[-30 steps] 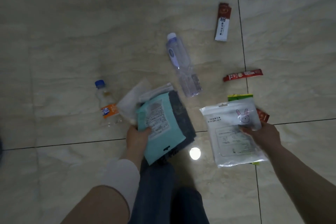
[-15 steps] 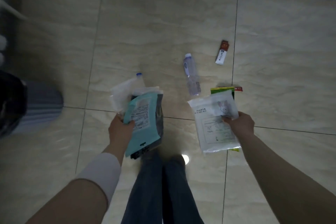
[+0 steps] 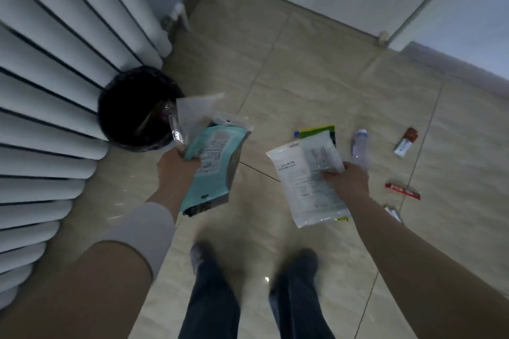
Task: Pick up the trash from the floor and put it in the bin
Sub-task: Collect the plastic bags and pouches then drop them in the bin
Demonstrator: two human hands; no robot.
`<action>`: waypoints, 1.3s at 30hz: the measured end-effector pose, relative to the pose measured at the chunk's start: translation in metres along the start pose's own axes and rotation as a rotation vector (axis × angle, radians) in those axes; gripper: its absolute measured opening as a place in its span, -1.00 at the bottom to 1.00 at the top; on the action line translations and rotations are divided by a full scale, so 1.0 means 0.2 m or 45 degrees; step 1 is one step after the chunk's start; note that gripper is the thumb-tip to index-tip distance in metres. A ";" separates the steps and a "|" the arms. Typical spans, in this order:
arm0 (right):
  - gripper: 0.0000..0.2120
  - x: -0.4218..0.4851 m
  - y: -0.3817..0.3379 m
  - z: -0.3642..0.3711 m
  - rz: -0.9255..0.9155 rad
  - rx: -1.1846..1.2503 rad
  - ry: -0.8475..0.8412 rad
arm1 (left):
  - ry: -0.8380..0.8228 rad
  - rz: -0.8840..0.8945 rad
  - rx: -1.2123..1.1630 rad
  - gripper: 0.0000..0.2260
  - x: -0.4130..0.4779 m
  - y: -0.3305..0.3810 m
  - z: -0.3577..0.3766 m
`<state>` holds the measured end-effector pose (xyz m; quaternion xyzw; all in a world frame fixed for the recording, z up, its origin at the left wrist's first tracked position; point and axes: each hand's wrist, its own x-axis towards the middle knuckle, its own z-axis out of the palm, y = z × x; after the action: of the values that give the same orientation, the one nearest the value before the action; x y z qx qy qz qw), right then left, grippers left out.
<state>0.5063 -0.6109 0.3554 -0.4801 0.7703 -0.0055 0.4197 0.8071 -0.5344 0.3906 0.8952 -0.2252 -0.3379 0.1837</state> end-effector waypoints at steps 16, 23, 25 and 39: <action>-0.74 -0.34 -1.36 0.78 -0.447 -0.364 -0.021 | 0.290 0.121 0.127 -0.82 0.67 -0.38 -1.01; -0.80 -0.20 -1.70 0.93 -0.609 -0.496 -0.038 | 0.262 0.127 0.190 -0.86 0.93 -0.32 -1.10; -0.83 -0.14 -1.78 0.97 -0.747 -0.620 -0.006 | 0.263 0.182 0.258 -0.86 1.03 -0.29 -1.10; -0.81 -0.09 -1.96 1.32 -2.097 -1.289 0.048 | 0.158 0.350 0.490 -0.87 1.49 -0.13 -1.03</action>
<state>0.9701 -0.7050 0.3571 -0.9935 0.1100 0.0269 0.0152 1.1563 -0.6336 0.3683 0.8937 -0.3934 -0.2050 0.0676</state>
